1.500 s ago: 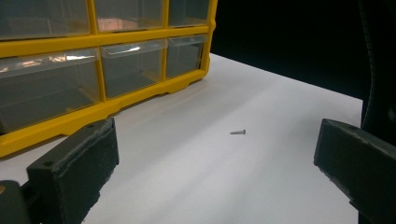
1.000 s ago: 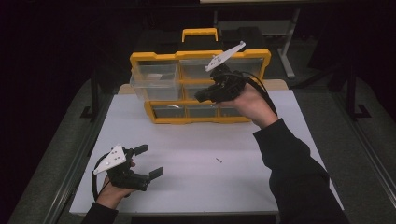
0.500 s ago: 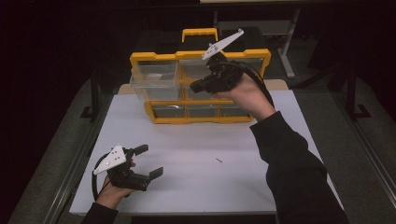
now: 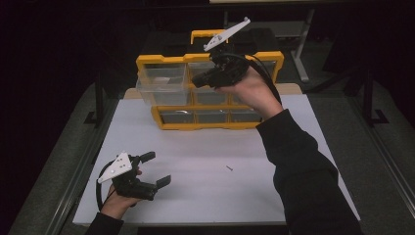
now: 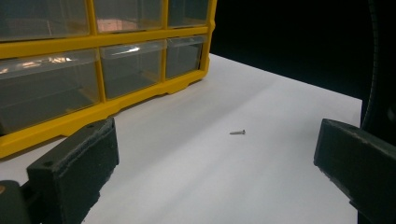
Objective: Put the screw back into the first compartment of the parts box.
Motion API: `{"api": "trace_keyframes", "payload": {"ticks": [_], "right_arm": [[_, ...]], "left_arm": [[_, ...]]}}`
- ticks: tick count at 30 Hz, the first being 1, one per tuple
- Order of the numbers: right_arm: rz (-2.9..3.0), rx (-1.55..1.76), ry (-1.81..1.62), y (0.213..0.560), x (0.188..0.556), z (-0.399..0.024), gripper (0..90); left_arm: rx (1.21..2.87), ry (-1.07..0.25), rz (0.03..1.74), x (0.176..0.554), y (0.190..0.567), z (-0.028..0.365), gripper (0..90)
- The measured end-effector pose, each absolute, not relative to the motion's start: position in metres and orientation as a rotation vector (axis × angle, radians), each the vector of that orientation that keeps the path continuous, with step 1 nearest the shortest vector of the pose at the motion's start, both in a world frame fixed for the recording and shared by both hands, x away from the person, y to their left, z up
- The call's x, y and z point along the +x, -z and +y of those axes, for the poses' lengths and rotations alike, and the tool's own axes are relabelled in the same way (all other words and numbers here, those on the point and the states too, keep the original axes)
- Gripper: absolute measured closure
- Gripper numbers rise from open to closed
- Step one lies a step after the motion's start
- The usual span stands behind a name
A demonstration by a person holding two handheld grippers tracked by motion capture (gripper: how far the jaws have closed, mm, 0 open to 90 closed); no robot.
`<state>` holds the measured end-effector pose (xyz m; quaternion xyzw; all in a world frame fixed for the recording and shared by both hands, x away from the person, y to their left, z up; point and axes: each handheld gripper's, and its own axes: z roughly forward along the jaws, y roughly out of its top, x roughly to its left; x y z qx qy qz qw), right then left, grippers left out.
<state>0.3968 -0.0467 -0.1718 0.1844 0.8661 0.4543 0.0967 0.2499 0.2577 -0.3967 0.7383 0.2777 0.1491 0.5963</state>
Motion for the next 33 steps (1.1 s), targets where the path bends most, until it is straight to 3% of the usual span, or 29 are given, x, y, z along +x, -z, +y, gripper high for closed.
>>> {"api": "trace_keyframes", "payload": {"ticks": [33], "right_arm": [[2.538,0.567,-1.323,0.16,0.42,0.006,87.7]], "left_arm": [[1.687,-0.331,0.656,0.249,0.396,0.257,0.0]]}}
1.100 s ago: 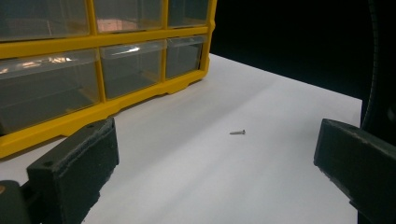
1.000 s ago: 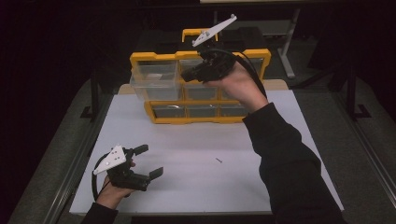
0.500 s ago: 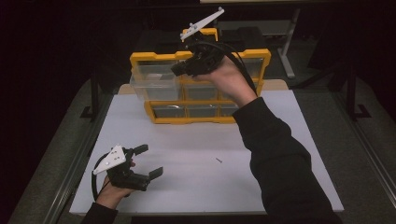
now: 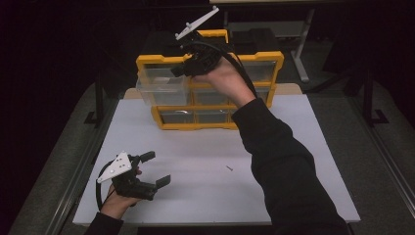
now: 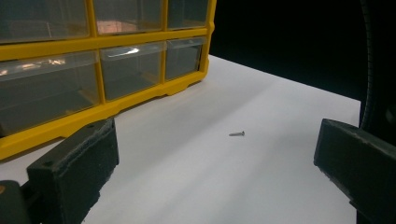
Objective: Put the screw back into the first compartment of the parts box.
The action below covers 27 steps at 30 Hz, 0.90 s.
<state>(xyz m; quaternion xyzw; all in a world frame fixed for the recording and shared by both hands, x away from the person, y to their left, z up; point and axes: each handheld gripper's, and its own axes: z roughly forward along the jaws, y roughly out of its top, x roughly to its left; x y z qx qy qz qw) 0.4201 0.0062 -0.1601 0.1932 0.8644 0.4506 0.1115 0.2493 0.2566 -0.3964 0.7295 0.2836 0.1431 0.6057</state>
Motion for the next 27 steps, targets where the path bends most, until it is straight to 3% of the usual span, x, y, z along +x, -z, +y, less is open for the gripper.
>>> {"api": "trace_keyframes", "payload": {"ticks": [13,18,27], "right_arm": [[2.549,0.591,-1.248,0.167,0.428,0.019,85.5],[2.512,0.61,-1.275,0.165,0.428,0.017,64.4],[2.483,0.643,-1.351,0.162,0.42,-0.002,42.4]], "left_arm": [[1.691,-0.331,0.654,0.249,0.396,0.257,0.0],[1.688,-0.329,0.656,0.249,0.397,0.257,0.0],[1.695,-0.327,0.654,0.25,0.397,0.256,0.0]]}}
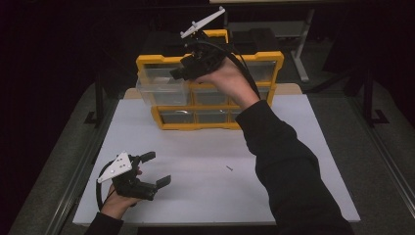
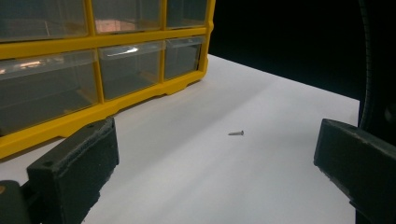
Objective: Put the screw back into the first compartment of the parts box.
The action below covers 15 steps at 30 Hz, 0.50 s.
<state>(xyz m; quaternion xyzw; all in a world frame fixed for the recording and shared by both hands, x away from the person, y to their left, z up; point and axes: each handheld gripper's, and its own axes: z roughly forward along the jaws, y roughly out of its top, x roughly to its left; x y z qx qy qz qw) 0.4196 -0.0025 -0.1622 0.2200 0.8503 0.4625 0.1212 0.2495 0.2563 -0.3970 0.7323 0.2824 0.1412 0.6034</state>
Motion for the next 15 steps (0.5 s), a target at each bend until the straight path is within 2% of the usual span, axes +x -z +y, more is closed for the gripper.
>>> {"api": "trace_keyframes", "payload": {"ticks": [10,15], "right_arm": [[2.491,0.618,-1.351,0.174,0.409,-0.021,23.3],[2.494,0.618,-1.345,0.185,0.404,-0.029,18.6]], "left_arm": [[1.709,-0.332,0.653,0.25,0.397,0.257,0.0],[1.708,-0.332,0.652,0.25,0.397,0.257,0.0]]}}
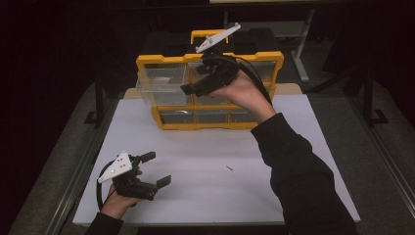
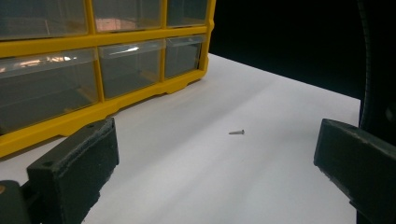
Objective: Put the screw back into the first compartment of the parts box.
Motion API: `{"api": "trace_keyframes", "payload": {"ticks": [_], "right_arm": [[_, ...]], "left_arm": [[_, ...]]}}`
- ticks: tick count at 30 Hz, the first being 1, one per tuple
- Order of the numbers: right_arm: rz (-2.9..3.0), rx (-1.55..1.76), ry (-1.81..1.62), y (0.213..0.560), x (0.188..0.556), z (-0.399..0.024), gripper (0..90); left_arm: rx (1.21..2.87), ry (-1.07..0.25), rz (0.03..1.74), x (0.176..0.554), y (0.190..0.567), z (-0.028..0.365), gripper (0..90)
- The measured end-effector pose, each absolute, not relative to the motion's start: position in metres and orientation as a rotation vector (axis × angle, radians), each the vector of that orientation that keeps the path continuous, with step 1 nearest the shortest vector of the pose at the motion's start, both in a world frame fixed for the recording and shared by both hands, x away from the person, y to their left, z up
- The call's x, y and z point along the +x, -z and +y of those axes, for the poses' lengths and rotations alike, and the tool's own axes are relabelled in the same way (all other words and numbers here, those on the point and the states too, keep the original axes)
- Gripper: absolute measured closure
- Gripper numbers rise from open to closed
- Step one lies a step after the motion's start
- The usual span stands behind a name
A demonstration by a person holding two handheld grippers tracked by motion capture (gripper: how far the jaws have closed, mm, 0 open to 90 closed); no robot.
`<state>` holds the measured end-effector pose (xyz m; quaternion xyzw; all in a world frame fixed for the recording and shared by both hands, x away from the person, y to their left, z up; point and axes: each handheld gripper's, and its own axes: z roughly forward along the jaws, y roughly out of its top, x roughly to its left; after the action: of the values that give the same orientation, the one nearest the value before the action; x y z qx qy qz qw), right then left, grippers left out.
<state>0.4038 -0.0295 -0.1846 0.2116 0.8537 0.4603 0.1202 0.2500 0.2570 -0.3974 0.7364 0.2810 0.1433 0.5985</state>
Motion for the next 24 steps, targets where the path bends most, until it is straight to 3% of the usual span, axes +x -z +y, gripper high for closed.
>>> {"api": "trace_keyframes", "payload": {"ticks": [9,24], "right_arm": [[2.498,0.6,-1.337,0.2,0.394,-0.039,13.8],[2.513,0.59,-1.319,0.231,0.381,-0.05,13.6]], "left_arm": [[1.69,-0.329,0.65,0.25,0.398,0.256,0.0],[1.671,-0.335,0.655,0.25,0.398,0.257,0.0]]}}
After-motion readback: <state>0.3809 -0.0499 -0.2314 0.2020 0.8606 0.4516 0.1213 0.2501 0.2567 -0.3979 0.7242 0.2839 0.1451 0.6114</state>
